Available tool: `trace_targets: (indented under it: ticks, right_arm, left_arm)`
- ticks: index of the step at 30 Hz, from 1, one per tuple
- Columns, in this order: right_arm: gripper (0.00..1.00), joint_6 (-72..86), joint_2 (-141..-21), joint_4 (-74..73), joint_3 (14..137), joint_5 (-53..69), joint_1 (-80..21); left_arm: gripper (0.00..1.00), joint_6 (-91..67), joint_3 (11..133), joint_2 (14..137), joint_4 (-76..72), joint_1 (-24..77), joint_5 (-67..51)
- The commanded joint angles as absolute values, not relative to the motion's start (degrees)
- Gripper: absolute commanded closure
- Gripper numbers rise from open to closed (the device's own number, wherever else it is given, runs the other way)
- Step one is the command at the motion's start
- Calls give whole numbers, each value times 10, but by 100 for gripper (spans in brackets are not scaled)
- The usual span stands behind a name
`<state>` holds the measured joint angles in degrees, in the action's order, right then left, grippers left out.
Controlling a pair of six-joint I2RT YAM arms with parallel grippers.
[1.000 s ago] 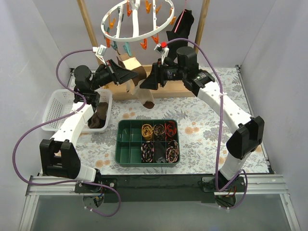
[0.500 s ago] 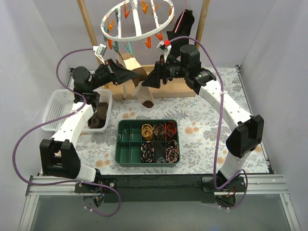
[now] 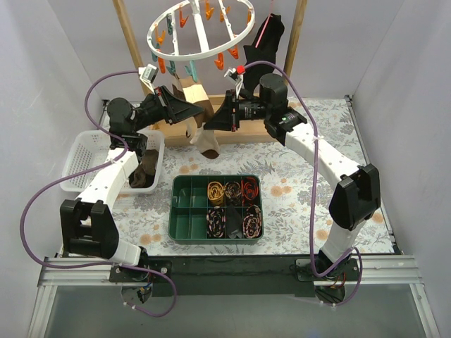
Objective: Remove the socks clipped to the hanger
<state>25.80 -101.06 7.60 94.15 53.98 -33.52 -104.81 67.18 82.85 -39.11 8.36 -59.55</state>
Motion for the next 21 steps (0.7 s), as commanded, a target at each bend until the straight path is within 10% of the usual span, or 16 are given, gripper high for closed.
trace_targets:
  ticks: [1, 8, 21]
  right_arm:
    - [99, 285, -983, 121, 938, 540, -337]
    - [99, 292, -979, 121, 933, 534, -337]
    - [99, 297, -983, 121, 939, 541, -337]
  left_arm:
    - [92, -1028, 685, 820, -370, 84, -598]
    - [50, -901, 734, 796, -201, 84, -513]
    - [40, -867, 848, 849, -52, 84, -371]
